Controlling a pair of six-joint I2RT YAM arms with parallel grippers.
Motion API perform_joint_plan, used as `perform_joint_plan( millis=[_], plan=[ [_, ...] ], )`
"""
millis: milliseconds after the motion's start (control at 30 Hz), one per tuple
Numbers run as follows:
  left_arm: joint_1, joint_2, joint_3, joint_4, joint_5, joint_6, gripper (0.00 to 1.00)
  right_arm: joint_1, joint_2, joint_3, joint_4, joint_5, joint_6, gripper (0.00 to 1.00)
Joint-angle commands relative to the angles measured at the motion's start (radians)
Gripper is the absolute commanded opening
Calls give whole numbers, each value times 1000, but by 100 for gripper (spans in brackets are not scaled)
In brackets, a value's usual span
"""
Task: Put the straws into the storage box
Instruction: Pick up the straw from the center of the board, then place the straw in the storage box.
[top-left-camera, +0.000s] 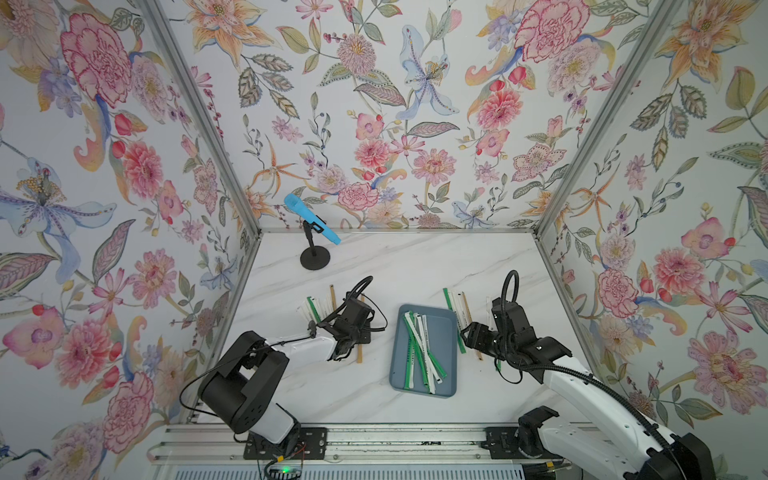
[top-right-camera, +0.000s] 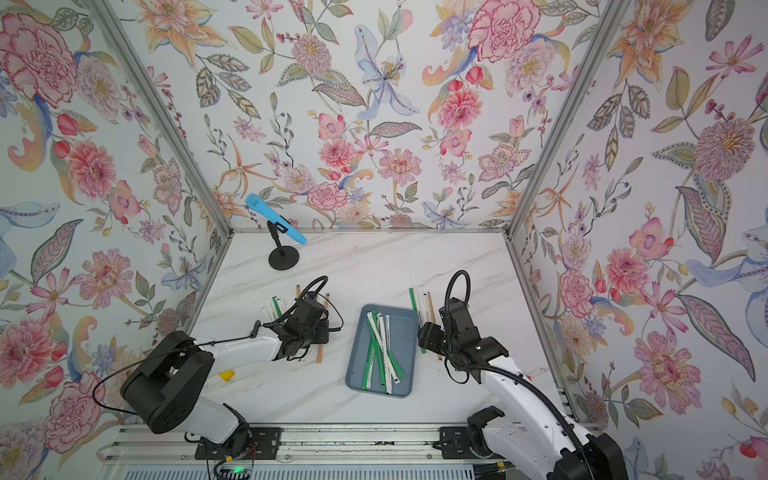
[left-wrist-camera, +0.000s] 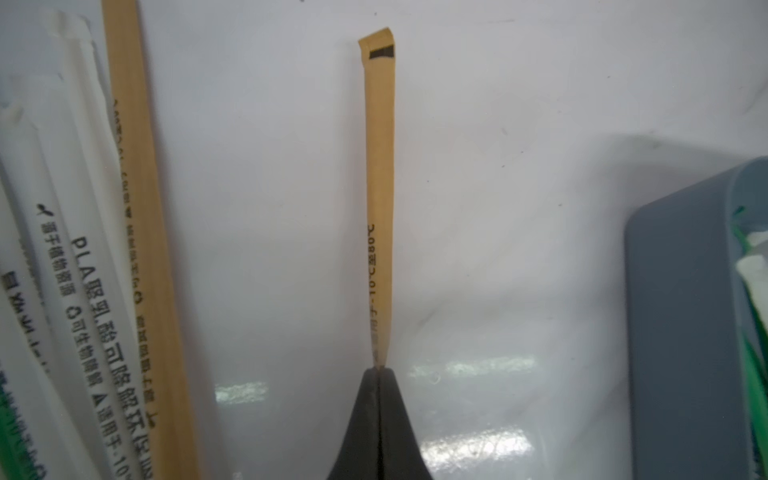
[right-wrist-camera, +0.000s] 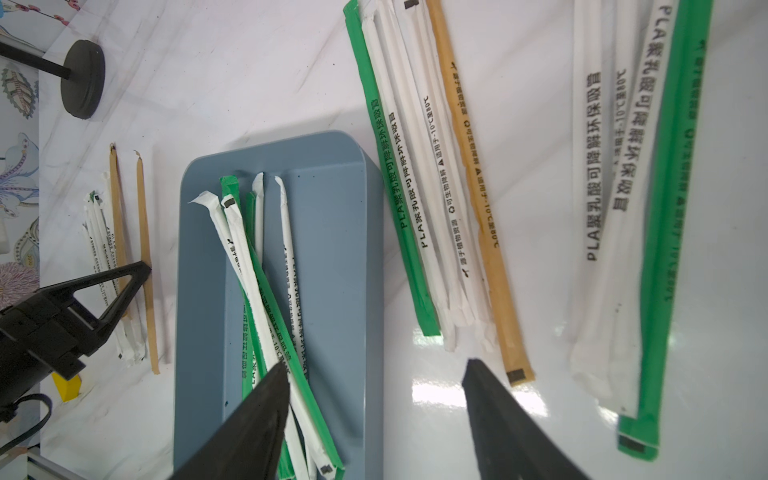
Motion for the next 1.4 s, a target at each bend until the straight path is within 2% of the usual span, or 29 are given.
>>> perform_joint_plan(
  millis=[0, 200, 400, 533, 933, 1000, 1200, 1367],
  plan=[
    [-40, -80, 45, -5, 19, -31, 0, -7, -12, -12, -26, -10, -13, 68],
    [-153, -160, 30, 54, 61, -106, 0, -9, -8, -12, -26, -8, -13, 68],
    [-274, -83, 35, 180, 127, -179, 1, -13, -1, -12, -26, 10, -18, 69],
    [-329, -1, 74, 206, 150, -190, 1, -58, 28, -21, -26, 19, -56, 69],
    [-398, 104, 93, 208, 155, -226, 9, -168, 180, 10, -26, 91, -176, 54],
    [-402, 118, 104, 196, 153, -221, 13, -201, 182, 13, -26, 99, -180, 53],
    [-408, 129, 146, 160, 120, -200, 45, -277, 222, 22, -26, 84, -202, 43],
    [-411, 91, 177, 114, 69, -173, 54, -282, 281, 28, -26, 83, -218, 33]
  ],
)
